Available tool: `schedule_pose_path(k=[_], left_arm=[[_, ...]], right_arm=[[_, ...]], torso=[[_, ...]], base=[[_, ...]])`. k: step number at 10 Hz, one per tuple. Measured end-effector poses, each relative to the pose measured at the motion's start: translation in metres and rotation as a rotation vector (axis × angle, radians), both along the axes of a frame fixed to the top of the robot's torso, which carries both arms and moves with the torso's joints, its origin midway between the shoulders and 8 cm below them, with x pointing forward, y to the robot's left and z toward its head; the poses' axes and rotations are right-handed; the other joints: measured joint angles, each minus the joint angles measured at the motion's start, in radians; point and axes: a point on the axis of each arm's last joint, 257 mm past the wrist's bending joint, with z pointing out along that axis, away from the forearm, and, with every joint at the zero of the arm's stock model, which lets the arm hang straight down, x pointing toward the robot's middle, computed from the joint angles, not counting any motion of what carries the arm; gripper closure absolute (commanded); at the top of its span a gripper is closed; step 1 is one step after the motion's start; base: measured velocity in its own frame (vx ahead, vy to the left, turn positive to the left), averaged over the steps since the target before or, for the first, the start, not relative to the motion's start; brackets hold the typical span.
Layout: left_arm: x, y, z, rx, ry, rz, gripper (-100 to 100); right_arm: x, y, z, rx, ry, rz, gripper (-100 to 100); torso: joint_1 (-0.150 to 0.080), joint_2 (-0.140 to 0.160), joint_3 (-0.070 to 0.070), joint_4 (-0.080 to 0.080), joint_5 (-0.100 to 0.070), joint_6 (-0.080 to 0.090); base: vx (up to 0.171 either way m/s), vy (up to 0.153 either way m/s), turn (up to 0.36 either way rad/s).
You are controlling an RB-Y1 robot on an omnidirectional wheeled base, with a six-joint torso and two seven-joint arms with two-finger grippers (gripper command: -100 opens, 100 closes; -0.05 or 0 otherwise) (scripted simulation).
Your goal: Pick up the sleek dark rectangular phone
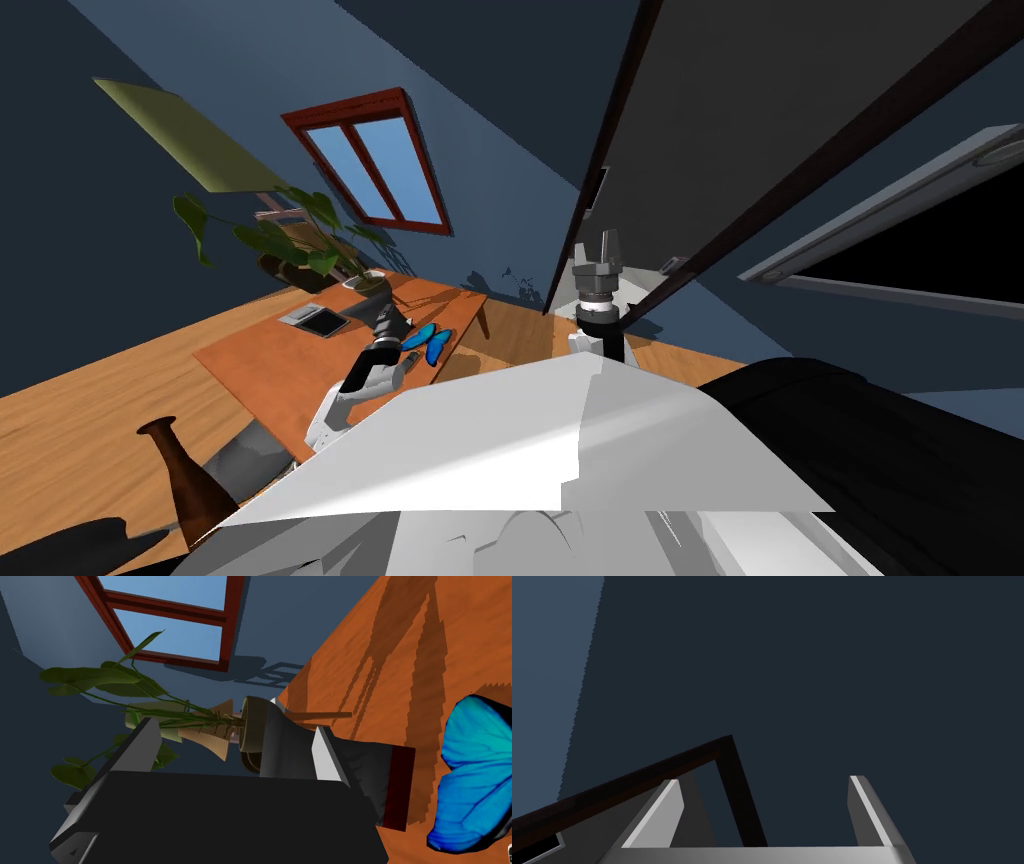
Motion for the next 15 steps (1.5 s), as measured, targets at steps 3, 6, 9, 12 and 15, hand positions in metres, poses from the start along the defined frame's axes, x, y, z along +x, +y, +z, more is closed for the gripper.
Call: schedule_pose_path(k=[3,6,9,12,15], left_arm=[[-0.002,0.018,-0.027,-0.087,0.08,0.045,-100],[-0.008,0.042,-0.066,-0.186,0.173,0.104,-100],[-0.02,0.057,-0.097,-0.274,0.246,0.16,-100],[-0.03,0.07,-0.119,-0.341,0.313,0.208,-100],[-0.047,0.087,-0.147,-0.441,0.392,0.278,-100]], right_arm=[[0.0,0.0,0.0,0.0,0.0,0.0,0],[0.0,0.0,0.0,0.0,0.0,0.0,0],[0.0,0.0,0.0,0.0,0.0,0.0,0],[0.0,0.0,0.0,0.0,0.0,0.0,0],[0.0,0.0,0.0,0.0,0.0,0.0,0]], torso=[[0.0,0.001,0.001,0.0,0.0,-0.001],[0.001,0.001,0.001,0.0,0.0,0.0],[0.001,0.002,0.001,0.0,0.0,-0.001],[0.002,0.002,0.001,0.0,0.0,-0.001],[0.002,0.002,0.001,0.0,0.0,0.0]], base=[[0.028,-0.012,-0.151],[0.027,0.001,-0.127],[0.019,0.002,-0.074],[0.017,0.011,-0.125],[0.014,0.022,-0.108]])
